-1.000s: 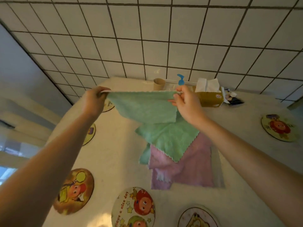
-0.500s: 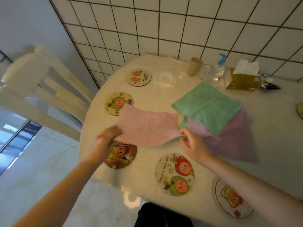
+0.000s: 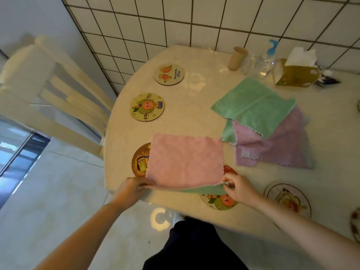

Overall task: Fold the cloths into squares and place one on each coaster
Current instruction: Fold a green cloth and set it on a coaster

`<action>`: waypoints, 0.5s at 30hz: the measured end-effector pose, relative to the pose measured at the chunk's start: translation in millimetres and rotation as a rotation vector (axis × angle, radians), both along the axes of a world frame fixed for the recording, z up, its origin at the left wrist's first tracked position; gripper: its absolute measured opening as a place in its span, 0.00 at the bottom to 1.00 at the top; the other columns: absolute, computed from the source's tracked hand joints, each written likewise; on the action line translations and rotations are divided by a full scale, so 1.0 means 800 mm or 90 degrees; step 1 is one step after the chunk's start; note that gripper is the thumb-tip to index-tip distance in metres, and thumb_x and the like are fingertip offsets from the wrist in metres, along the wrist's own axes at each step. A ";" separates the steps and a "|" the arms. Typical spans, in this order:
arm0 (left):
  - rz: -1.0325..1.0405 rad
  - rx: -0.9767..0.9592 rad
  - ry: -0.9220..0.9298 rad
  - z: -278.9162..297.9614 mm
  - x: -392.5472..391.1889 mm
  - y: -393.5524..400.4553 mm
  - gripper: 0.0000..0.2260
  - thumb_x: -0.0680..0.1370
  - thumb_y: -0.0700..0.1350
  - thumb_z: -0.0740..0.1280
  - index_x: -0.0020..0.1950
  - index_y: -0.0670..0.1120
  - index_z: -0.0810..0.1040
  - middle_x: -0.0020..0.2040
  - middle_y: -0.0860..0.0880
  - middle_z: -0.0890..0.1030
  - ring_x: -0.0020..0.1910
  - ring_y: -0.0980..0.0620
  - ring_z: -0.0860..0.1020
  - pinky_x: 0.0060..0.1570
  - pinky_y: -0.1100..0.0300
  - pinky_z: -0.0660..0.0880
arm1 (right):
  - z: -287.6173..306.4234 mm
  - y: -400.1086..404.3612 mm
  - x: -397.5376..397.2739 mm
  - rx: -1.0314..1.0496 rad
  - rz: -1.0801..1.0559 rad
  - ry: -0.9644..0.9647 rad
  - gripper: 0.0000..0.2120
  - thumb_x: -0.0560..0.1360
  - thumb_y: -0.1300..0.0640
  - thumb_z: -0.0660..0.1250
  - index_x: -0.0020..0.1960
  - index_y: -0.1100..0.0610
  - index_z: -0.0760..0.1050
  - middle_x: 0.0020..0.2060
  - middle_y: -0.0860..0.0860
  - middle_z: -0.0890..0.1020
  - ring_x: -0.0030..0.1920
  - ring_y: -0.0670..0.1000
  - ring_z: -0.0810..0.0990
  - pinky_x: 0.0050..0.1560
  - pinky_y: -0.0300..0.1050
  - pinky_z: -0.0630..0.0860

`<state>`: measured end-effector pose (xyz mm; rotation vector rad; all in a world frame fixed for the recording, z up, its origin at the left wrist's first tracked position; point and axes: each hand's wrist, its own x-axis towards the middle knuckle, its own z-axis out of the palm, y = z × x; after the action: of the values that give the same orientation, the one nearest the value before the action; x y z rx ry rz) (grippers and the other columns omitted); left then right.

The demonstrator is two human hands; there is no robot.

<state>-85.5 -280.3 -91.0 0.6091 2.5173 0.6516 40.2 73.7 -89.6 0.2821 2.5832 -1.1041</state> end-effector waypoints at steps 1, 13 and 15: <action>0.050 0.011 -0.016 0.000 -0.009 0.001 0.08 0.74 0.40 0.71 0.49 0.51 0.85 0.44 0.58 0.81 0.45 0.57 0.76 0.45 0.64 0.70 | -0.001 0.003 -0.004 -0.017 -0.036 -0.005 0.08 0.74 0.61 0.68 0.41 0.48 0.77 0.37 0.44 0.82 0.38 0.41 0.81 0.39 0.36 0.79; 0.527 0.288 -0.212 -0.014 -0.127 0.085 0.05 0.74 0.42 0.73 0.38 0.44 0.80 0.36 0.46 0.79 0.38 0.48 0.75 0.42 0.51 0.75 | 0.004 0.038 -0.125 0.034 -0.227 0.109 0.03 0.76 0.60 0.67 0.48 0.57 0.78 0.36 0.47 0.81 0.34 0.40 0.78 0.32 0.32 0.72; 0.525 0.249 -0.170 -0.022 -0.141 0.099 0.06 0.74 0.42 0.72 0.38 0.43 0.80 0.35 0.47 0.78 0.36 0.48 0.73 0.38 0.53 0.73 | -0.006 0.040 -0.143 0.079 -0.224 0.060 0.04 0.77 0.61 0.65 0.49 0.60 0.78 0.36 0.50 0.81 0.31 0.44 0.77 0.30 0.34 0.70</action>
<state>-198.1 -201.5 -109.0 -0.4299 2.3286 1.4191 -74.4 105.9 -94.6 0.7545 2.7600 -1.0901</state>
